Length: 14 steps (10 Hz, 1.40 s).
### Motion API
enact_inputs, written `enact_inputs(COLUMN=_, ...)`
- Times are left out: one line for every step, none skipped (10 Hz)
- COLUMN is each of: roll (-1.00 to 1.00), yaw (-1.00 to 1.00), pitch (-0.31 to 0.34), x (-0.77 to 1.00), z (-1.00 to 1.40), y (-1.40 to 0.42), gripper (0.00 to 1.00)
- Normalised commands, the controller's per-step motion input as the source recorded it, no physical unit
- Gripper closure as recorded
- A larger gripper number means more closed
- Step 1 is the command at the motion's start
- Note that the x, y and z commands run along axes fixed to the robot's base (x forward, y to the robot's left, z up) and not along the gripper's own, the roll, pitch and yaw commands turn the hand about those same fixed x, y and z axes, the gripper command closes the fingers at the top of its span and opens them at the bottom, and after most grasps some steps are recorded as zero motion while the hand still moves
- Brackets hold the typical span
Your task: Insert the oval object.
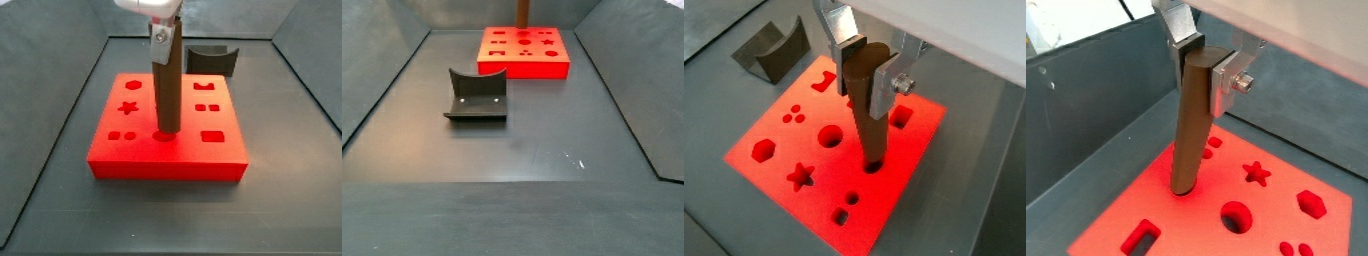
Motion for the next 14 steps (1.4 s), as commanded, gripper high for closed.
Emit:
enact_inputs(roll=0.0, yaw=0.4, pitch=-0.019, x=-0.09, z=-0.17, y=0.0, gripper=1.0)
enact_inputs(roll=0.0, yaw=0.39, pitch=-0.009, x=-0.02, z=-0.14, y=0.0, gripper=1.0)
enact_inputs(roll=0.0, yaw=0.32, pitch=-0.003, x=-0.13, z=-0.1, y=-0.05, gripper=1.0)
enact_inputs(roll=0.0, yaw=0.0, pitch=0.0, x=0.0, z=0.0, y=-0.04, gripper=1.0)
enact_inputs(roll=0.23, yaw=0.03, pitch=0.076, x=0.04, z=-0.01, y=-0.28, gripper=1.0)
enact_inputs(roll=0.25, yaw=0.25, pitch=0.094, x=0.14, z=-0.04, y=-0.15, gripper=1.0)
enact_inputs(roll=0.22, yaw=0.4, pitch=0.043, x=0.08, z=-0.05, y=-0.07, gripper=1.0)
enact_inputs(roll=0.0, yaw=0.0, pitch=0.0, x=0.04, z=0.0, y=0.0, gripper=1.0)
enact_inputs(roll=0.0, yaw=0.0, pitch=0.003, x=0.39, z=-0.01, y=-0.03, gripper=1.0)
enact_inputs(roll=0.0, yaw=0.0, pitch=0.019, x=0.39, z=-0.01, y=-0.05, gripper=1.0)
enact_inputs(roll=0.0, yaw=0.0, pitch=0.0, x=0.33, z=-0.04, y=0.0, gripper=1.0)
enact_inputs(roll=0.0, yaw=0.0, pitch=0.0, x=0.08, z=-0.07, y=0.0, gripper=1.0)
enact_inputs(roll=0.0, yaw=0.0, pitch=0.0, x=-0.06, z=-0.07, y=0.0, gripper=1.0)
enact_inputs(roll=0.0, yaw=0.0, pitch=0.0, x=-0.23, z=-0.01, y=0.0, gripper=1.0)
